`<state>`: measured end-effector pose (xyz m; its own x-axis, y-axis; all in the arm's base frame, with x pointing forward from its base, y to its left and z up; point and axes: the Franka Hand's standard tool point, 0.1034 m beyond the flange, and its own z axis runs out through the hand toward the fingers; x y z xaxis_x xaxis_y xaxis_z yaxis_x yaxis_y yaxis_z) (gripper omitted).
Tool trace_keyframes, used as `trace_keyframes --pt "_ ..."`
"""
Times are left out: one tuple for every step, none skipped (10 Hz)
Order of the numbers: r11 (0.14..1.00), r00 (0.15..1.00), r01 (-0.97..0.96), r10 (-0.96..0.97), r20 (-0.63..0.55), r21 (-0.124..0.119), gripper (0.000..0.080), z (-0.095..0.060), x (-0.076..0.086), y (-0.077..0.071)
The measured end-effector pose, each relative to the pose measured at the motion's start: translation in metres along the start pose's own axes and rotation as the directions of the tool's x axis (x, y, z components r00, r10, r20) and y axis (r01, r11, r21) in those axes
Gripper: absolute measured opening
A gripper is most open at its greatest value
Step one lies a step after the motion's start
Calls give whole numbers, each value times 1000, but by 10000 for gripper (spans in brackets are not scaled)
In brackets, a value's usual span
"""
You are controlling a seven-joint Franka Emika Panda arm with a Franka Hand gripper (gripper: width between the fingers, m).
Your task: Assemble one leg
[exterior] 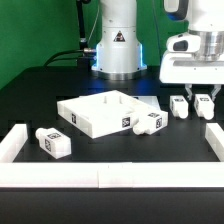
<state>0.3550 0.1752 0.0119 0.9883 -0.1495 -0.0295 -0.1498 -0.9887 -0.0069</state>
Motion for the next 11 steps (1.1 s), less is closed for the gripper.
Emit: trace_keyframes --pt "1000 1000 2 -2 0 0 291 0 1 2" --pt "1000 1000 4 -4 0 0 291 0 0 1" --pt "1000 1000 6 -6 0 0 291 0 0 1" --pt "1000 1000 9 -9 0 0 291 0 0 1" --pt "1000 1000 10 -10 0 0 493 0 0 1" --pt "1000 1000 12 -12 1 0 597 -1 1 1" --pt "1000 999 21 -20 31 -7 597 -14 2 2" --pt "1000 999 28 -28 36 7 639 -39 14 9" --pt "1000 999 14 -15 40 18 646 -60 27 22" --pt "999 999 21 -22 41 27 646 -71 40 35" --pt "999 999 13 -14 34 33 646 -78 55 44"
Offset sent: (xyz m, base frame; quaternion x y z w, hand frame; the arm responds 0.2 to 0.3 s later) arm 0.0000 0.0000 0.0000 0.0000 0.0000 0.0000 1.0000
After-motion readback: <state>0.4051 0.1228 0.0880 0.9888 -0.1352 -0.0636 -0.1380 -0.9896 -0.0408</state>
